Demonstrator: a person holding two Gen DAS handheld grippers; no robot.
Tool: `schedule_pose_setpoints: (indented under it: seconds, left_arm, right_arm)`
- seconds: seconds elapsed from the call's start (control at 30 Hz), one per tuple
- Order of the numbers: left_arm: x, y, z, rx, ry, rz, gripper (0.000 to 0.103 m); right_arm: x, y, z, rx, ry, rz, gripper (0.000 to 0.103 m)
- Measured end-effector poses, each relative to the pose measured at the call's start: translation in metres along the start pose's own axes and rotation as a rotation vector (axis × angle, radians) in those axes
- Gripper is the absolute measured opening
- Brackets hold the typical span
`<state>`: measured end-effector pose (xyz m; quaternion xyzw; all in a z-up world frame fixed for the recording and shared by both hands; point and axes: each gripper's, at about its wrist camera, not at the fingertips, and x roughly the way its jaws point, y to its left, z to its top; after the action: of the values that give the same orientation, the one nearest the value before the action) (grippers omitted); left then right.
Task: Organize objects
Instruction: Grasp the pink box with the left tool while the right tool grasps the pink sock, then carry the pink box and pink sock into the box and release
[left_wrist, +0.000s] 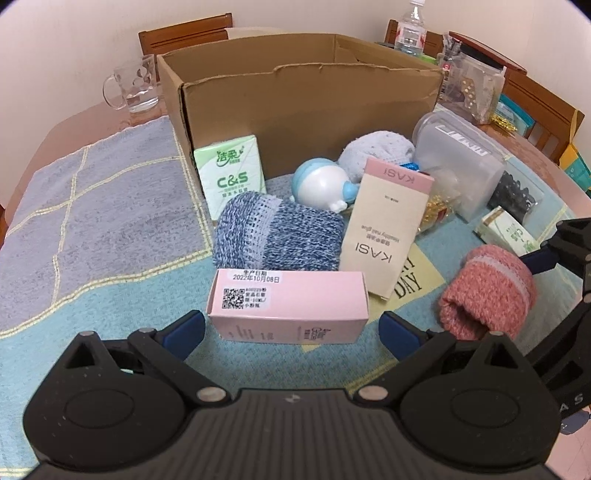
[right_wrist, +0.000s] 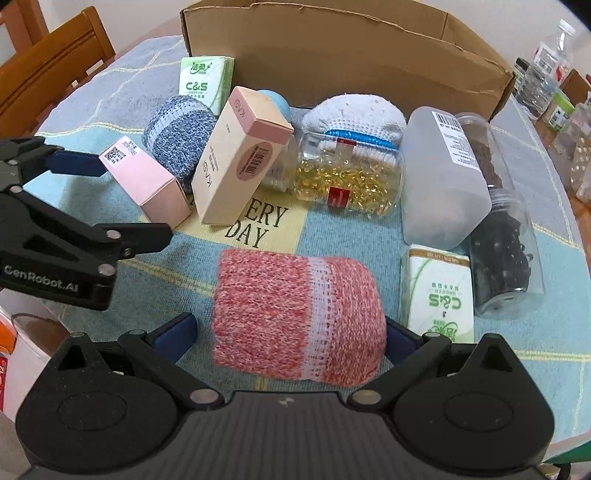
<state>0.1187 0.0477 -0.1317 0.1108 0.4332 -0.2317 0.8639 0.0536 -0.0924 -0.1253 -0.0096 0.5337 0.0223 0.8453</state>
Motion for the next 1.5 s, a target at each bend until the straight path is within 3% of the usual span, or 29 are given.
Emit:
schedule_pose_setpoints:
  seconds: [0.27,0.43,0.53,0.6,1.0,1.33,1.5]
  left_arm:
    - [0.003,0.006,0.0,-0.032,0.012,-0.018,0.081]
    - [0.0,0.009,0.002,-0.039,0.013,-0.026,0.081]
    - [-0.002,0.009,0.003,-0.029,0.015,-0.024,0.081]
    - [-0.004,0.01,0.005,-0.023,0.014,-0.022,0.081]
    - [-0.03,0.005,0.023,0.046,0.074,-0.046,0.08]
    - [-0.063,0.002,0.066,0.087,0.118,-0.062,0.081]
    - [-0.073,0.0,0.096,0.087,0.098,-0.076,0.081]
  right_arm:
    - [0.005,0.001,0.008,0.001,-0.005,0.002,0.103]
    - [0.004,0.0,0.008,0.004,-0.008,0.007,0.101]
    - [0.001,-0.002,0.008,0.01,-0.01,0.005,0.096]
    - [-0.001,-0.003,0.009,0.008,-0.013,-0.011,0.087]
    - [-0.017,-0.01,0.026,-0.02,0.004,0.045,0.08]
    - [-0.056,-0.033,0.056,-0.074,-0.029,0.115,0.078]
    - [-0.074,-0.047,0.08,-0.106,-0.068,0.141,0.078]
